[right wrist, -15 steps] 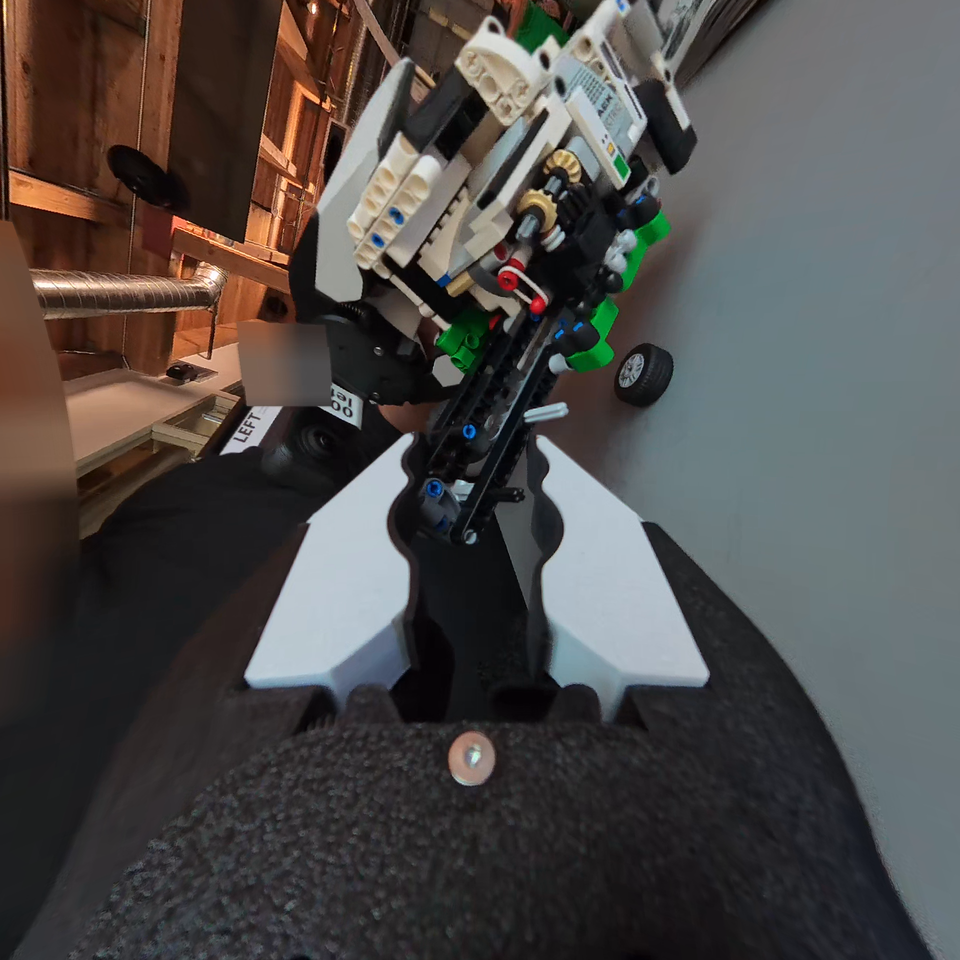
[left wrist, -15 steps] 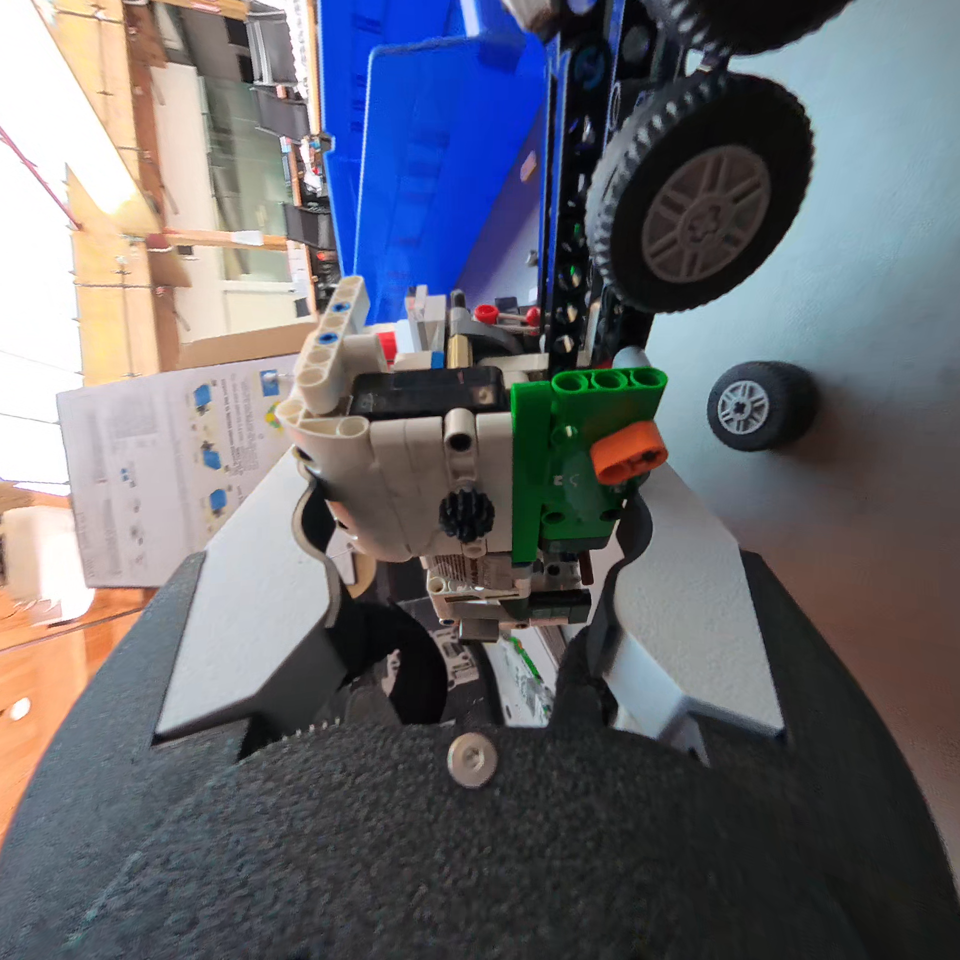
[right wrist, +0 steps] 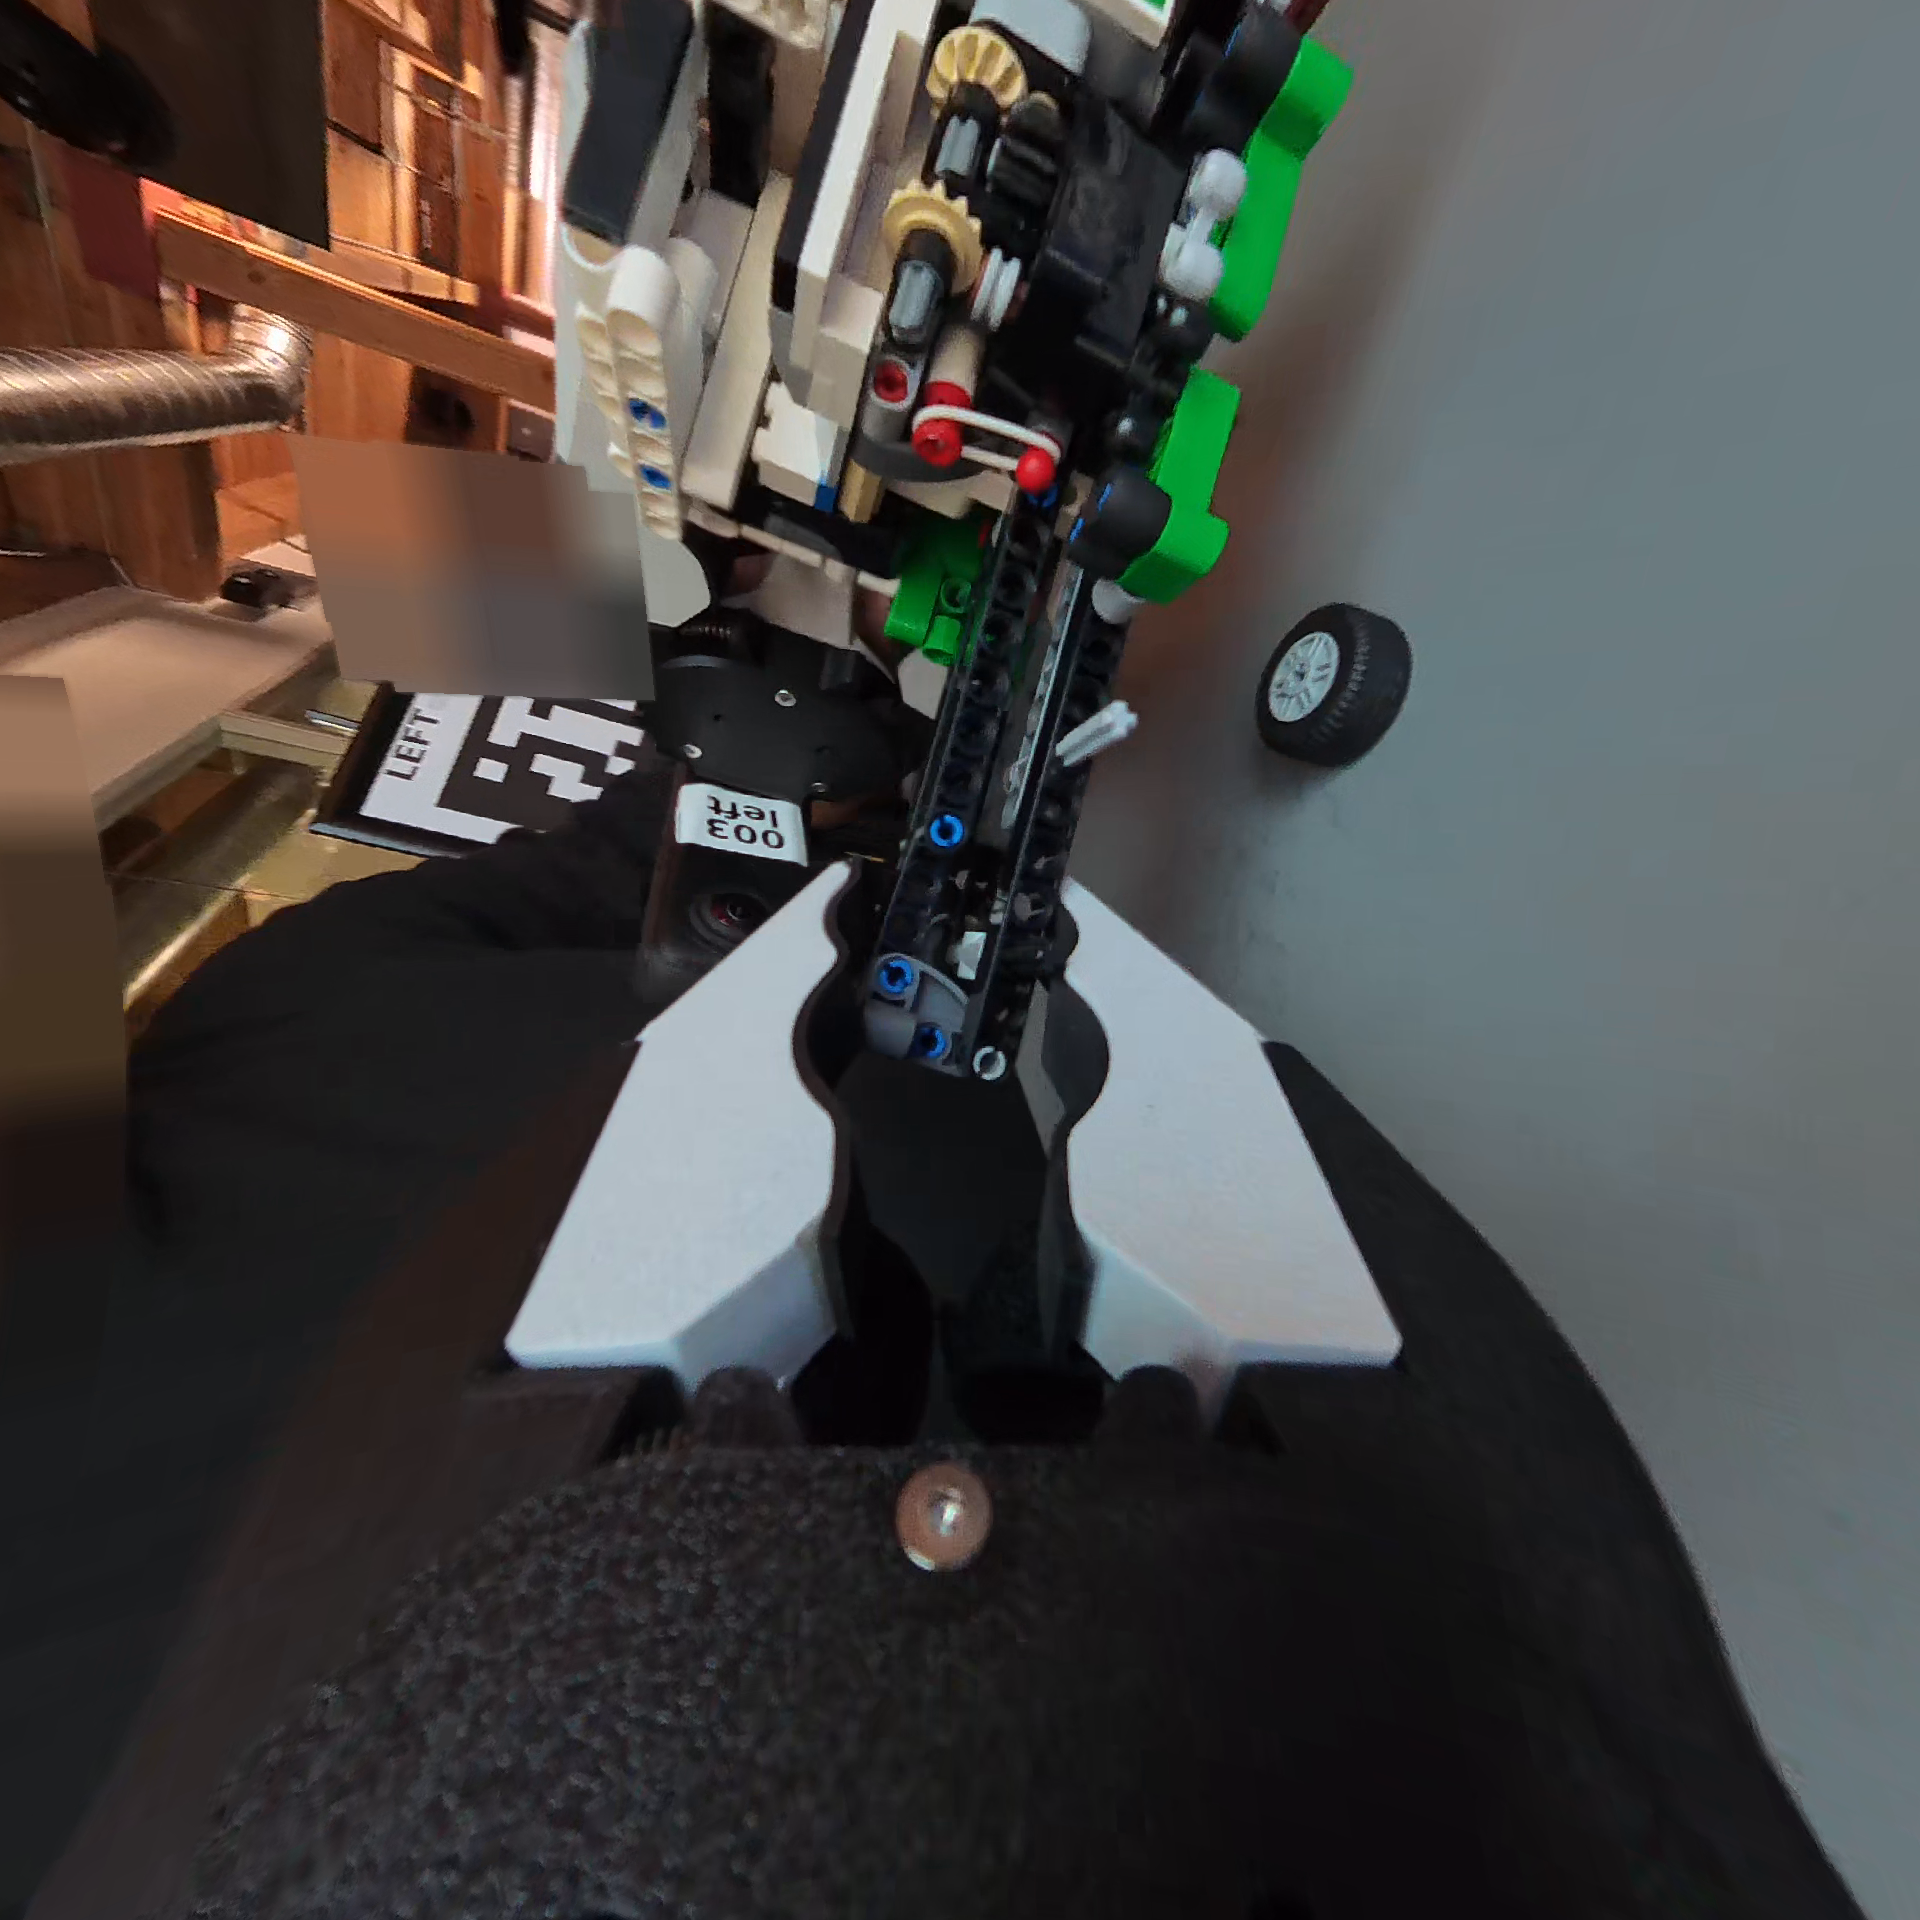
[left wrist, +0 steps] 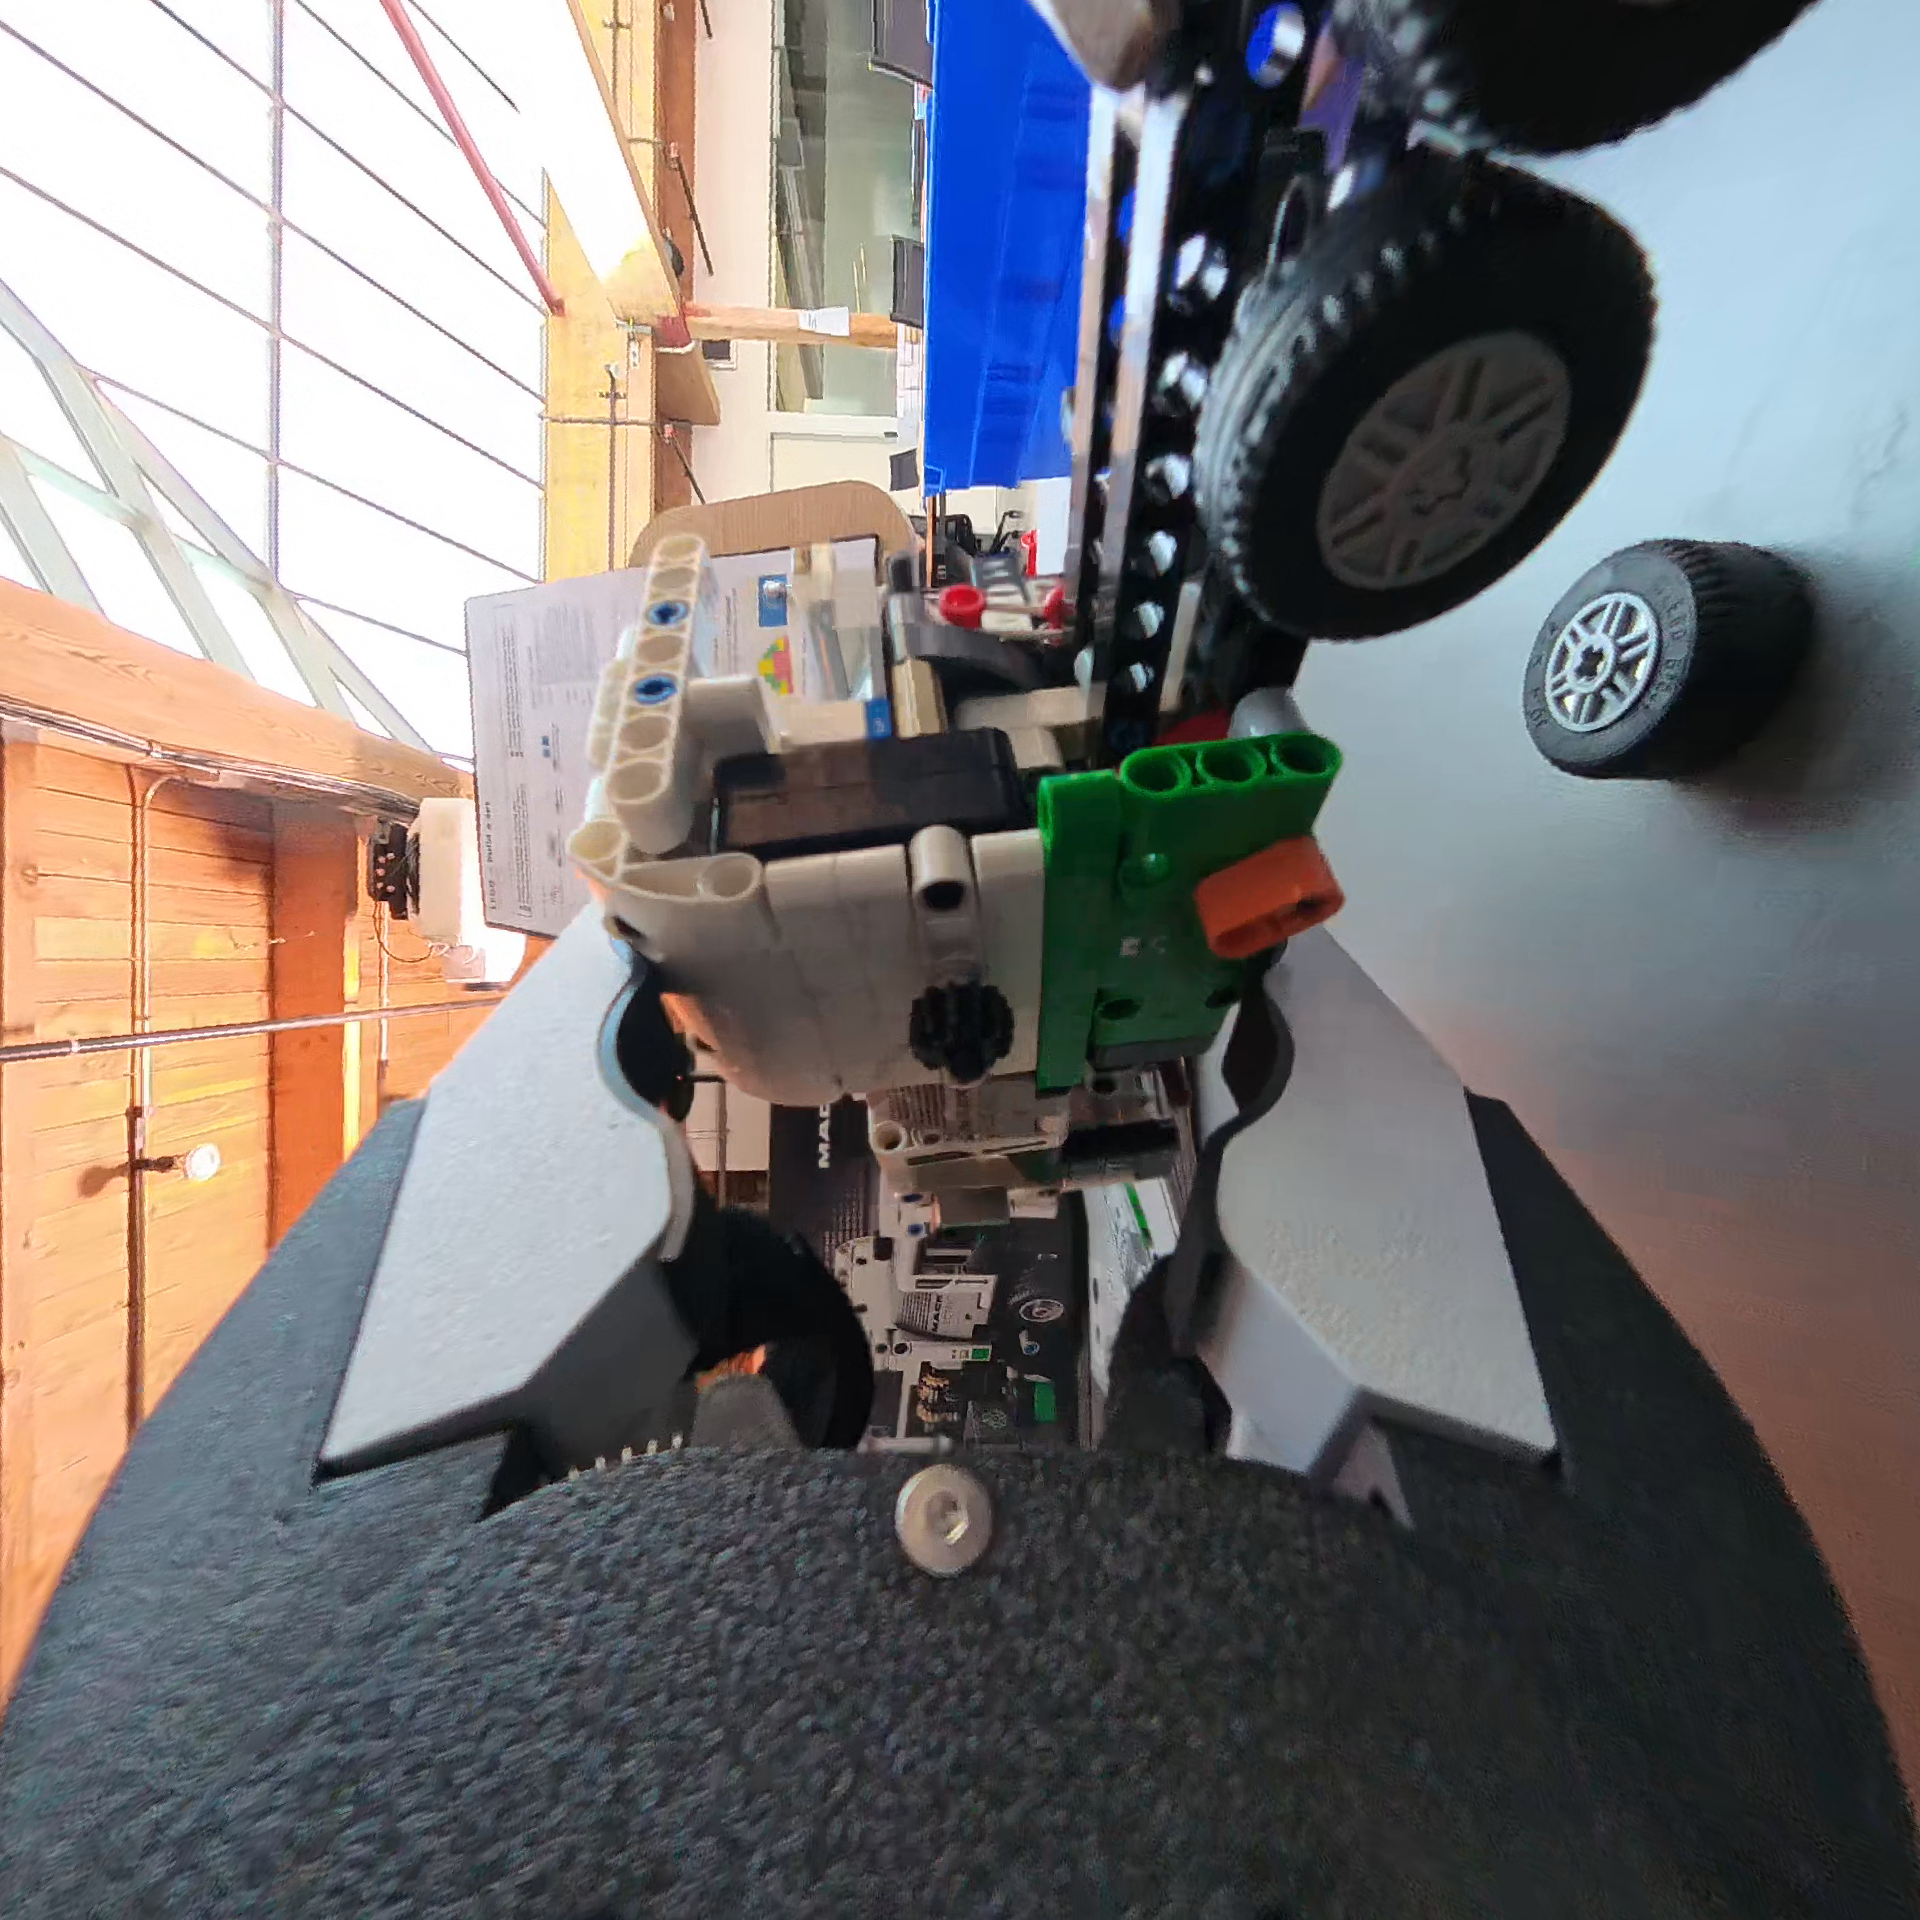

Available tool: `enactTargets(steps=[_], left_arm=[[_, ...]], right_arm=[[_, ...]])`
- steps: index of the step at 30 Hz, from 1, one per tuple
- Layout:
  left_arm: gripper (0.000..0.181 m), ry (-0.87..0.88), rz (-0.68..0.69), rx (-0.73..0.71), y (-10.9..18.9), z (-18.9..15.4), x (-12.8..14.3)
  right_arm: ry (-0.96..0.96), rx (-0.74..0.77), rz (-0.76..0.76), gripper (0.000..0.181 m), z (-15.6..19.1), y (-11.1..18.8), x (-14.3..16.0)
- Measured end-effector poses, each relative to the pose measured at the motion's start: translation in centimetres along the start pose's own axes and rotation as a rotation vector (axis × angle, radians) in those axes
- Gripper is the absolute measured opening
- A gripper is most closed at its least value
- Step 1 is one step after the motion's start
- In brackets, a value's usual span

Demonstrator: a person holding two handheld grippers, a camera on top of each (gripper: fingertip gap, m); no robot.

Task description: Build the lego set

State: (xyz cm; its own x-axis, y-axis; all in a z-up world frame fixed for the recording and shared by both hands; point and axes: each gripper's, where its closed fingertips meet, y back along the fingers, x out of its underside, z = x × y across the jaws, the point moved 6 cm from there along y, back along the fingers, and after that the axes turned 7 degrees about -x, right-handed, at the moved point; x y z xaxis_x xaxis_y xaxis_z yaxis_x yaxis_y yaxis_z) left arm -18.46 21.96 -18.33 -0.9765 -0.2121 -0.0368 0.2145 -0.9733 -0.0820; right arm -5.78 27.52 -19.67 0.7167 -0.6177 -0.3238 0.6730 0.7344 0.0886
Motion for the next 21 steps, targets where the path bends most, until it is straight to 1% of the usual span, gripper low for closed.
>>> enactTargets(steps=[1, 5, 9, 13, 19, 21], left_arm=[[0.107, 0.007, 0.002, -0.003, 0.0, -0.1, 0.1], [0.108, 0.000, -0.018, -0.083, 0.3, -0.4, 0.5], [0.109, 0.027, 0.028, -0.044, 0.2, -0.7, 1.4], [0.105, -0.016, 0.052, -0.029, 0.5, -1.1, 2.5], [0.105, -0.026, 0.069, -0.006, 1.3, -1.6, 3.5], [0.101, -0.026, 0.069, 0.014, 1.6, -1.8, 3.7]], right_arm=[[0.016, 0.035, 0.009, 0.029, 0.0, 0.0, -0.2], [0.030, 0.098, 0.095, 0.027, -0.1, 0.1, -1.4], [0.000, 0.114, 0.166, 0.027, -0.2, 0.0, -3.4], [-0.018, 0.133, 0.179, 0.025, -0.9, -0.1, -5.3], [-0.018, 0.117, 0.184, 0.024, -1.9, -1.0, -5.9], [0.002, 0.146, 0.187, 0.024, -2.3, -0.9, -6.2]])
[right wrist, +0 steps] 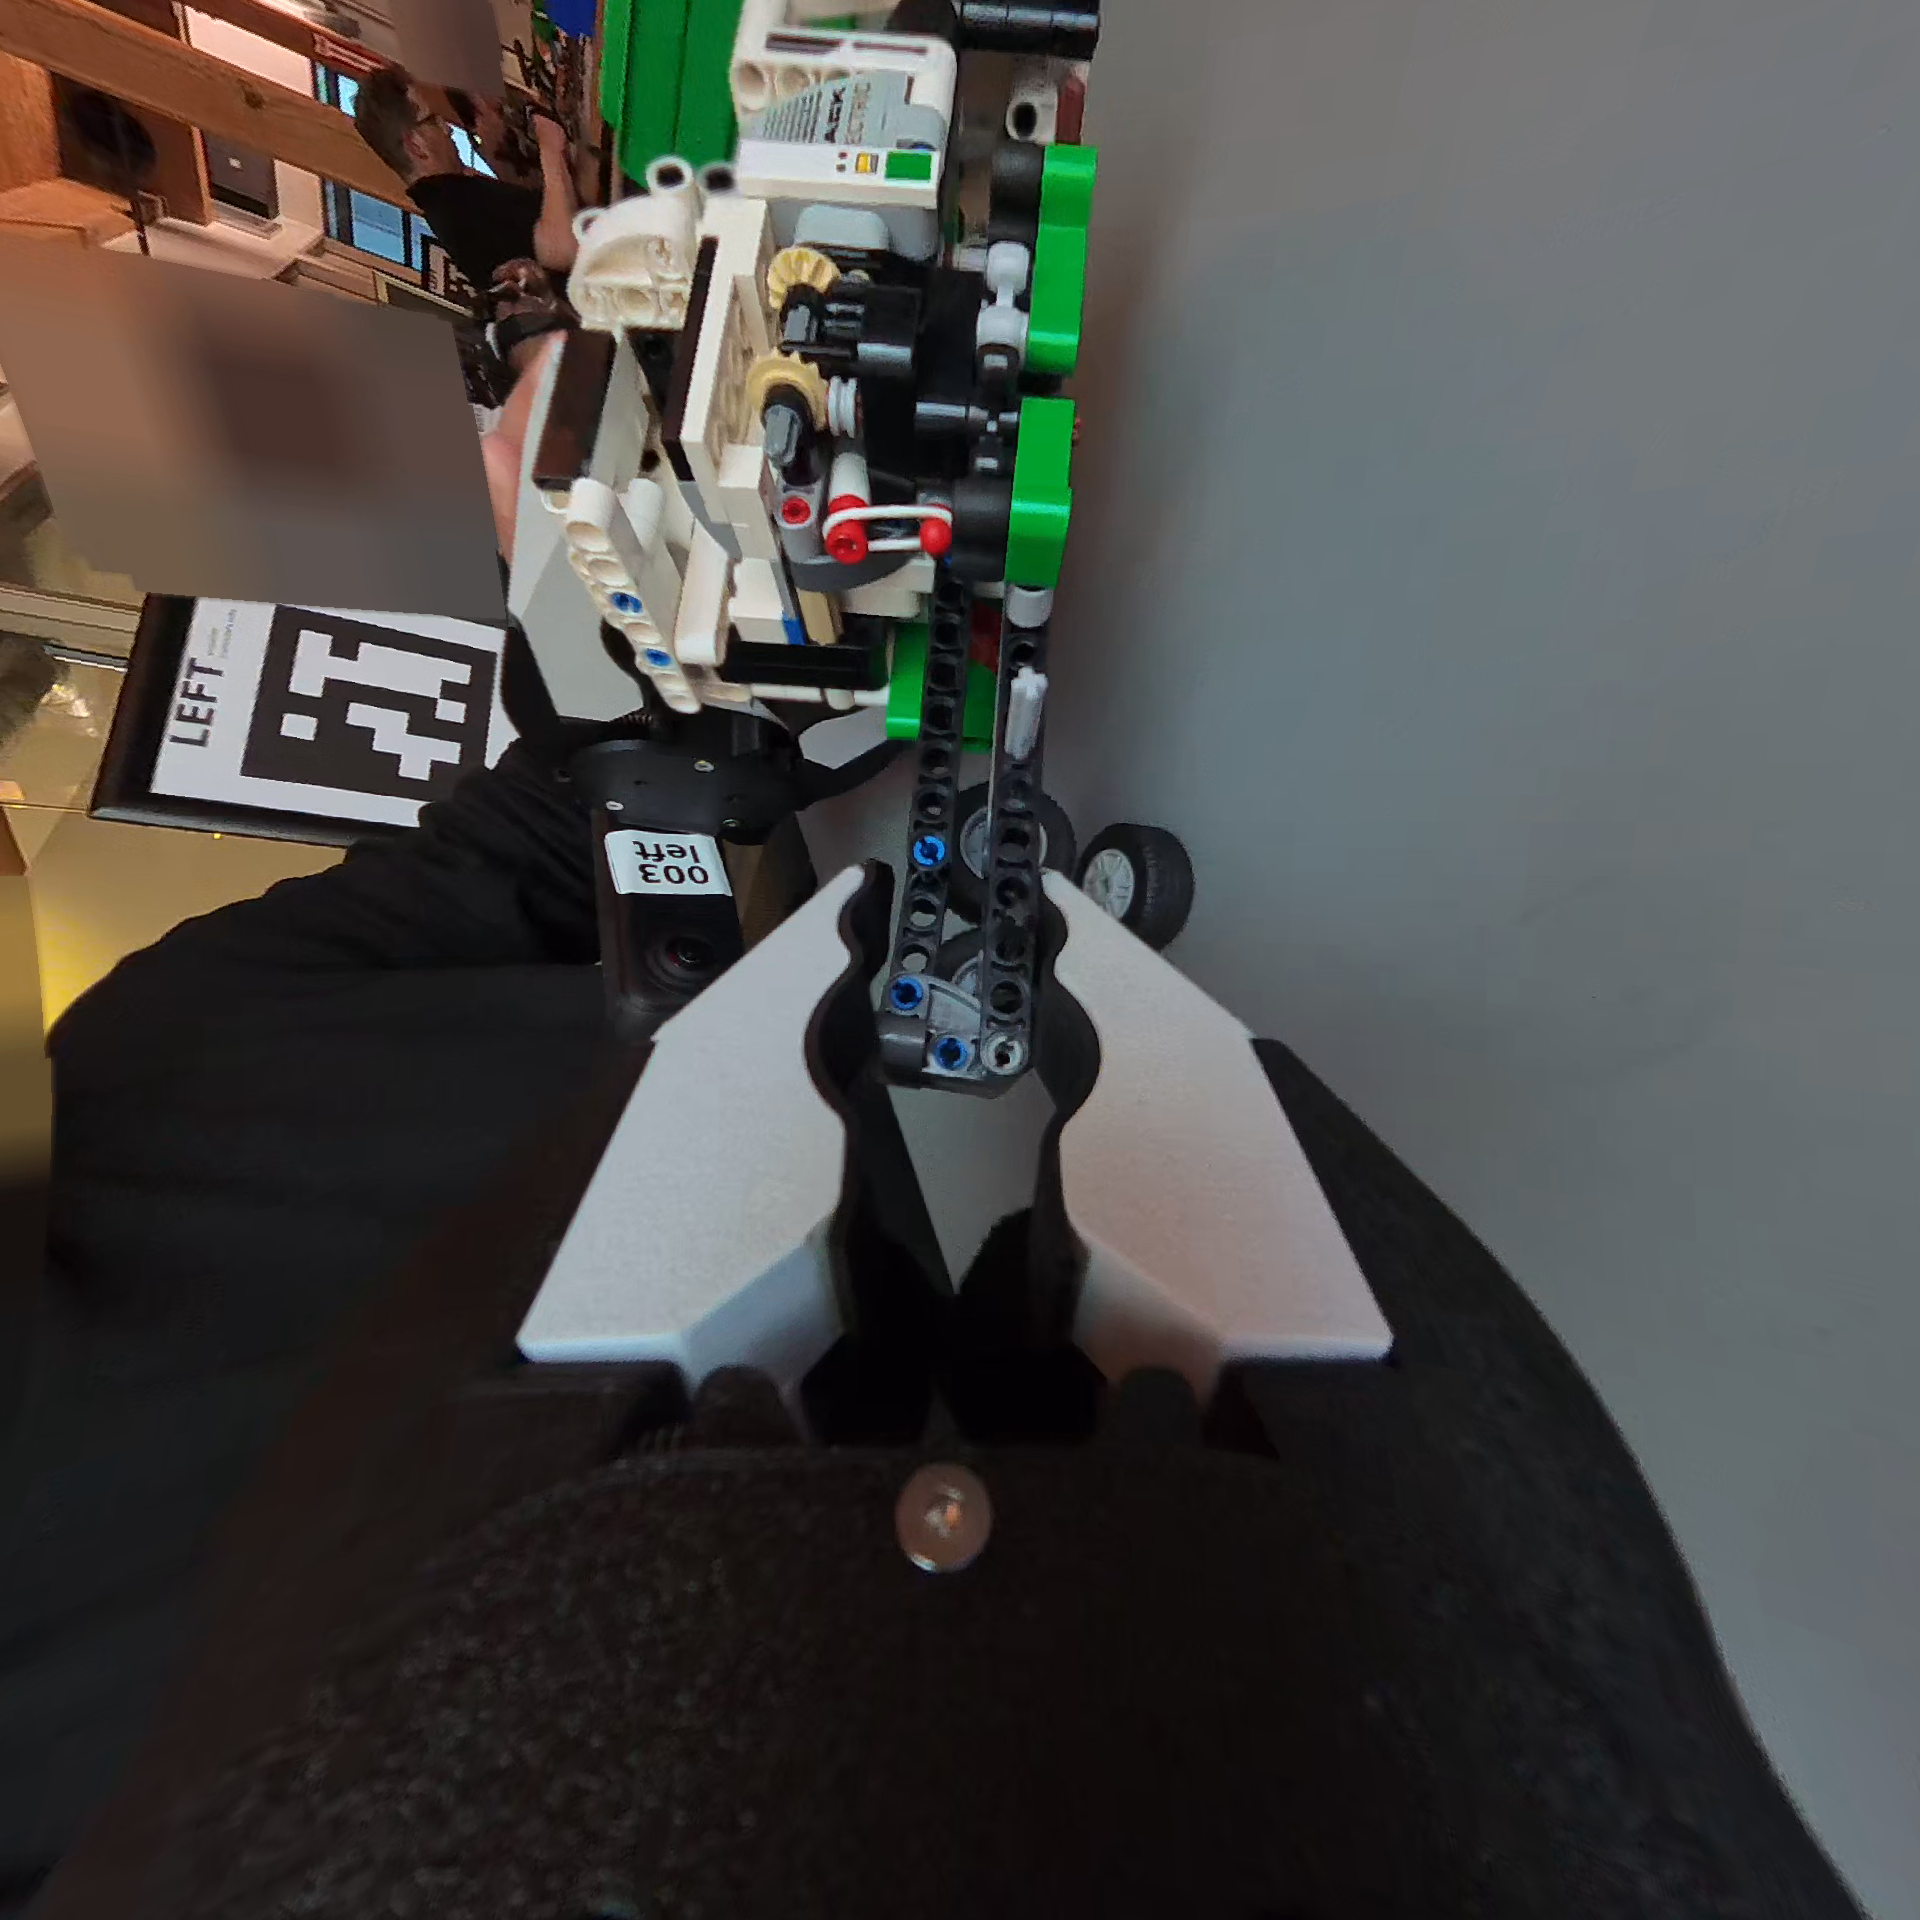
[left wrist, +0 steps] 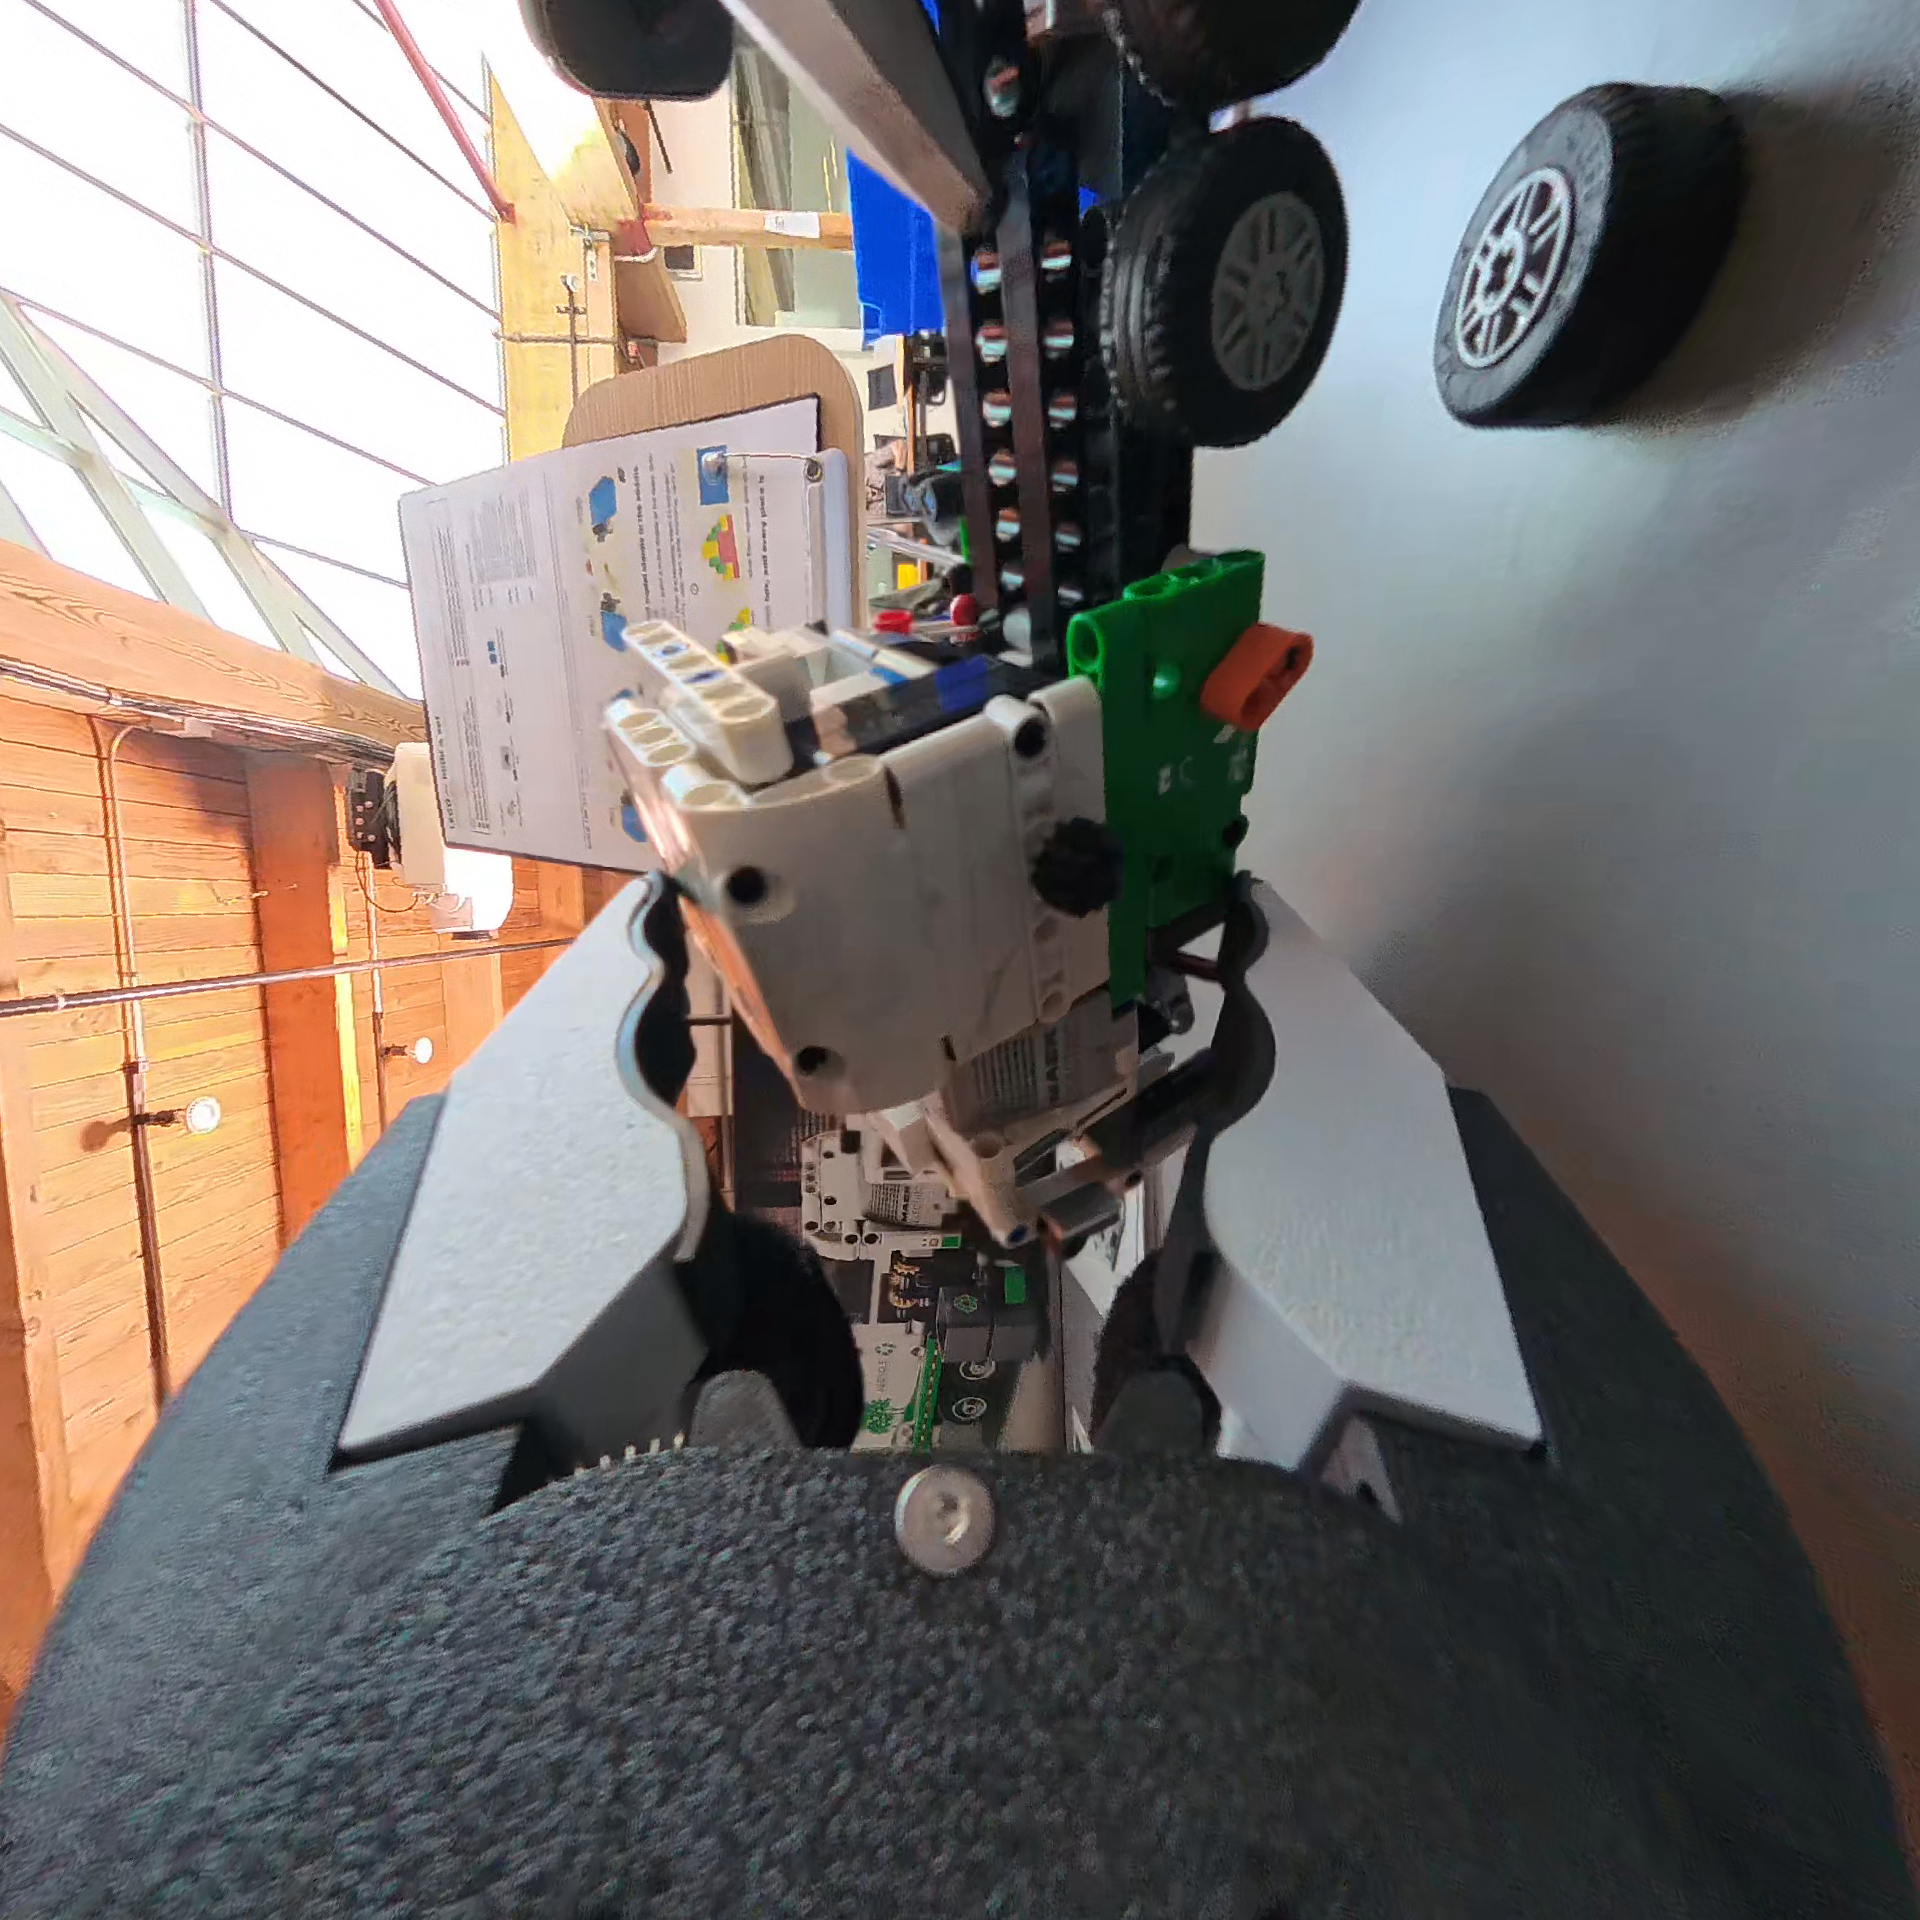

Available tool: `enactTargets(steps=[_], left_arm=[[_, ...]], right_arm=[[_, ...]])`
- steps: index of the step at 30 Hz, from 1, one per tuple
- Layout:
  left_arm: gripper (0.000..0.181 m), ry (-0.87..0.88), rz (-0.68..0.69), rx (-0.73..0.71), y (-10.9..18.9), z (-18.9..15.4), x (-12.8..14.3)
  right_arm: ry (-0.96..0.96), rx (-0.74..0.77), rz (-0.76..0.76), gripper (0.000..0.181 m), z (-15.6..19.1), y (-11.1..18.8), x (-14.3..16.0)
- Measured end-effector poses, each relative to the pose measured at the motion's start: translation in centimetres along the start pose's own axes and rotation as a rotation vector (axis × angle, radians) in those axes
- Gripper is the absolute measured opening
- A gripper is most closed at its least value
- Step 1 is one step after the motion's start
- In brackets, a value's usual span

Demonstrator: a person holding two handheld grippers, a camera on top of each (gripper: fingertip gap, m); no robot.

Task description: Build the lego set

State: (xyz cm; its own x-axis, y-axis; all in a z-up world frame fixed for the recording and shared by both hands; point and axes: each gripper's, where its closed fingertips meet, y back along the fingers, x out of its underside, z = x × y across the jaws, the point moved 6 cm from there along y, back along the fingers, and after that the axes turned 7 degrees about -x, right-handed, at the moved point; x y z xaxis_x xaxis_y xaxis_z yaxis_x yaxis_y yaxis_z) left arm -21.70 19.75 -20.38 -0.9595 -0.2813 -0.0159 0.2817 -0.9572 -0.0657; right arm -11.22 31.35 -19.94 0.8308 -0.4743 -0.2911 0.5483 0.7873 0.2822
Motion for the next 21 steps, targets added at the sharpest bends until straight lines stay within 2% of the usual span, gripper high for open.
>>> enactTargets(steps=[3, 6, 9, 12, 17, 21], left_arm=[[0.082, -0.014, -0.013, 0.020, 0.4, -0.2, 0.2], [0.078, 0.000, -0.030, 0.015, 0.7, 0.1, 0.1], [0.077, 0.024, -0.032, 0.037, 1.2, 0.1, 0.1], [0.078, 0.085, -0.046, 0.112, 1.9, -0.2, 0.1], [0.078, 0.292, -0.092, 0.293, 3.9, 0.4, 0.5], [0.081, 0.451, -0.067, 0.423, 4.9, 0.8, 1.7]], right_arm=[[-0.012, 0.043, 0.003, 0.024, -0.7, 0.4, -0.4], [-0.058, 0.002, -0.007, 0.024, -0.9, 0.4, -0.6], [-0.028, 0.029, 0.002, 0.024, -0.9, 0.3, -0.8], [0.084, 0.117, 0.032, 0.024, -0.7, 0.3, -1.2], [0.292, 0.251, 0.113, 0.023, -0.7, 0.1, -1.8], [0.402, 0.295, 0.125, 0.023, -0.6, -0.2, -2.3]])
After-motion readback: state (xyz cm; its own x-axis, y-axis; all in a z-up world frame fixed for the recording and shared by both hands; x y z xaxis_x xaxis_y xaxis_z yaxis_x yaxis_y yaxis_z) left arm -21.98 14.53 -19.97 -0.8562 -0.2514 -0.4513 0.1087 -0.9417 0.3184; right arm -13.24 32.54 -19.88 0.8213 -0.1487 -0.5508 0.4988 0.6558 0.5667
